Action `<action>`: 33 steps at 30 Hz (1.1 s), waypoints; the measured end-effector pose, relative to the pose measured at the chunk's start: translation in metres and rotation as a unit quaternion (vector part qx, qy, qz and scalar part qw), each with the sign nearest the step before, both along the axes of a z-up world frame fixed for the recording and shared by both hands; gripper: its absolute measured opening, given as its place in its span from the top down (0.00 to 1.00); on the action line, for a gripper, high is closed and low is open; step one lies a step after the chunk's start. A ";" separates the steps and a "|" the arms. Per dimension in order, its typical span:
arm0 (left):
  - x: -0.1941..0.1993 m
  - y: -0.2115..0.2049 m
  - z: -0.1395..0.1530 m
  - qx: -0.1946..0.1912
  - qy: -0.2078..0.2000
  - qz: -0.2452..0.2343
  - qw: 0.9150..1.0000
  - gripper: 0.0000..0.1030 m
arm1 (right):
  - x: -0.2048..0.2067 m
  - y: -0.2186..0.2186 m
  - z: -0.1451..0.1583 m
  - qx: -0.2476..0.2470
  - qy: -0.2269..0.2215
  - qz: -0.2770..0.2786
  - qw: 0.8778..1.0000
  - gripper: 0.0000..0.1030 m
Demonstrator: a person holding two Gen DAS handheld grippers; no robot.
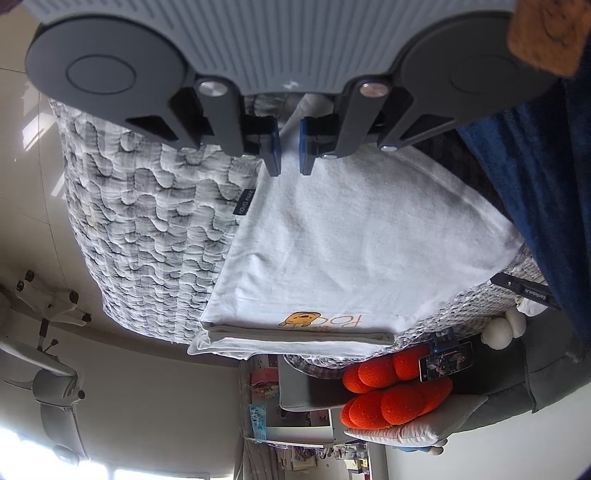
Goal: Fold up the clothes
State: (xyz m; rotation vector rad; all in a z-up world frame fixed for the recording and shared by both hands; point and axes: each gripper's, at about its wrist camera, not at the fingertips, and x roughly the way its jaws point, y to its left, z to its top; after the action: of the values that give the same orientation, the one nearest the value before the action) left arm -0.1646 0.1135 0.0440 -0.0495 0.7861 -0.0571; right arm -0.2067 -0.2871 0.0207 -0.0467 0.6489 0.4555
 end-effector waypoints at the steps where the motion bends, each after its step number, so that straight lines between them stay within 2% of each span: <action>1: 0.000 -0.003 0.003 0.001 -0.006 -0.002 1.000 0.78 | 0.001 0.000 0.002 0.003 -0.001 -0.001 1.000 0.85; 3: 0.003 -0.010 0.006 0.011 -0.012 -0.009 1.000 0.78 | 0.005 0.001 0.006 0.009 -0.002 -0.003 1.000 0.83; 9: 0.010 -0.021 -0.015 0.026 0.006 -0.011 1.000 0.78 | 0.014 0.007 0.000 0.014 -0.004 -0.001 1.000 0.84; 19: 0.011 -0.028 -0.014 0.056 0.011 -0.014 0.998 0.77 | 0.003 0.003 -0.010 0.025 -0.011 -0.009 1.000 0.85; 27: 0.009 -0.026 -0.013 0.051 0.014 -0.009 0.999 0.77 | -0.004 0.003 -0.010 0.020 -0.010 -0.007 1.000 0.85; 33: 0.002 -0.019 -0.013 0.033 0.016 -0.006 0.999 0.76 | -0.012 0.001 -0.011 0.017 -0.003 -0.003 1.000 0.85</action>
State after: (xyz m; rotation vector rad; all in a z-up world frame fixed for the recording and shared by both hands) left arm -0.1631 0.0943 0.0312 0.0166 0.8206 -0.0423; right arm -0.2185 -0.2864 0.0101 -0.0130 0.6340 0.4599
